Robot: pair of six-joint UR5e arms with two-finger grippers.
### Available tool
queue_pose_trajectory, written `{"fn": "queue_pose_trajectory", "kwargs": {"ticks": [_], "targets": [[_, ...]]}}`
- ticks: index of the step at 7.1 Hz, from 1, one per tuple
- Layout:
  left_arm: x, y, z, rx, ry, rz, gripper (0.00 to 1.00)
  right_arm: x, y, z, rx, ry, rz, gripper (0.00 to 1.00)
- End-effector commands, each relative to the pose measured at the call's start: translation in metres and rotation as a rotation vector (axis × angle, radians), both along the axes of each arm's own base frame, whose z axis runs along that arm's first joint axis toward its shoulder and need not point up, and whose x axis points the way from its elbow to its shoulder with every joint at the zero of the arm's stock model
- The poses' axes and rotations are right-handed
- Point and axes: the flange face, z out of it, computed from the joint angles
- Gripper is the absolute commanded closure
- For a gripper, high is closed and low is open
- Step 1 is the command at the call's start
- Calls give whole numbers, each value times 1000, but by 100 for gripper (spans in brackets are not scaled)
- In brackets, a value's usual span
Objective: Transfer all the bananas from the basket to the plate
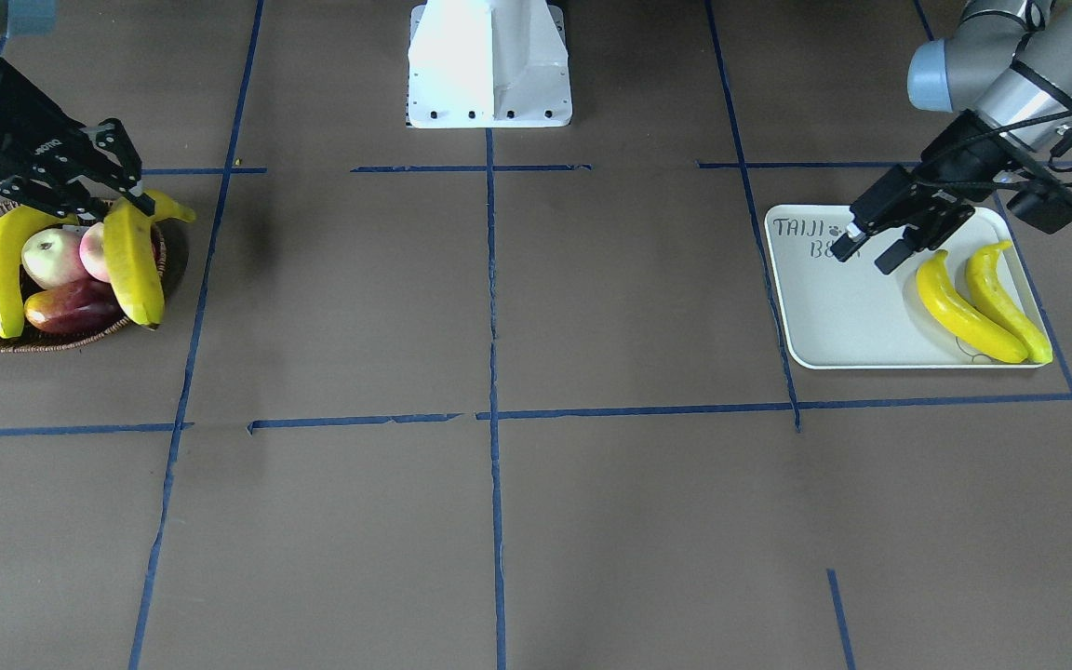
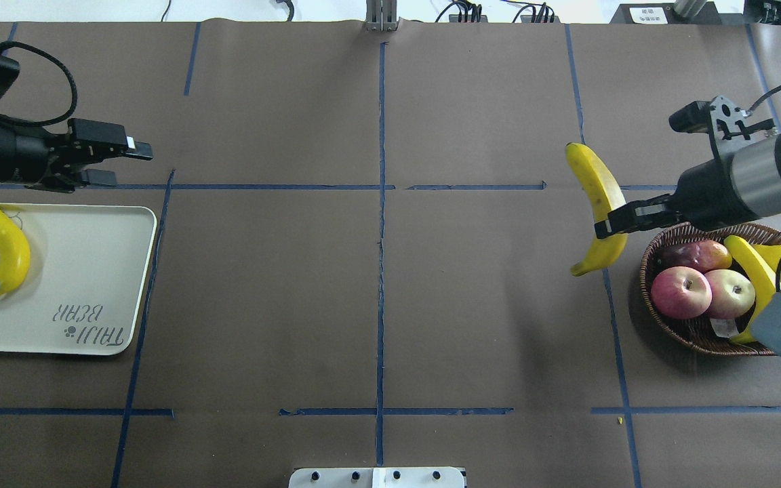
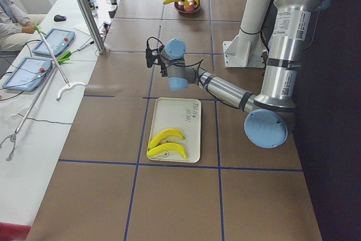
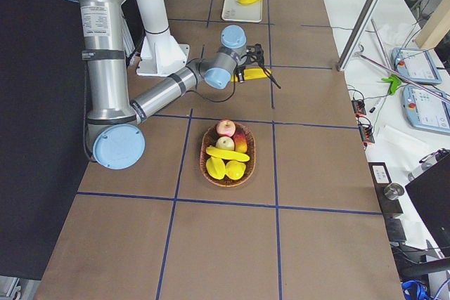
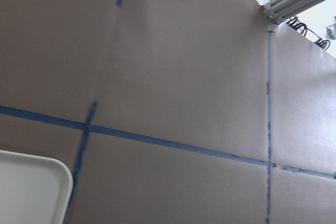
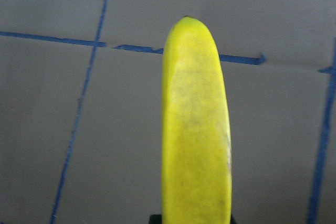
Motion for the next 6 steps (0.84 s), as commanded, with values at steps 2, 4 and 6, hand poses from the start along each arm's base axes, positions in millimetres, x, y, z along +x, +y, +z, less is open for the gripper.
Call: {"fn": "queue_pose_trajectory", "kwargs": {"ticks": [2, 4, 6], "targets": [[75, 14, -76, -51, 126, 103, 0, -102, 20, -116, -40, -153, 76, 100], [101, 23, -107, -47, 163, 149, 1, -147, 38, -154, -24, -199, 123, 100], [120, 33, -130, -58, 195, 177, 1, -178, 48, -182, 4, -225, 139, 100]]}}
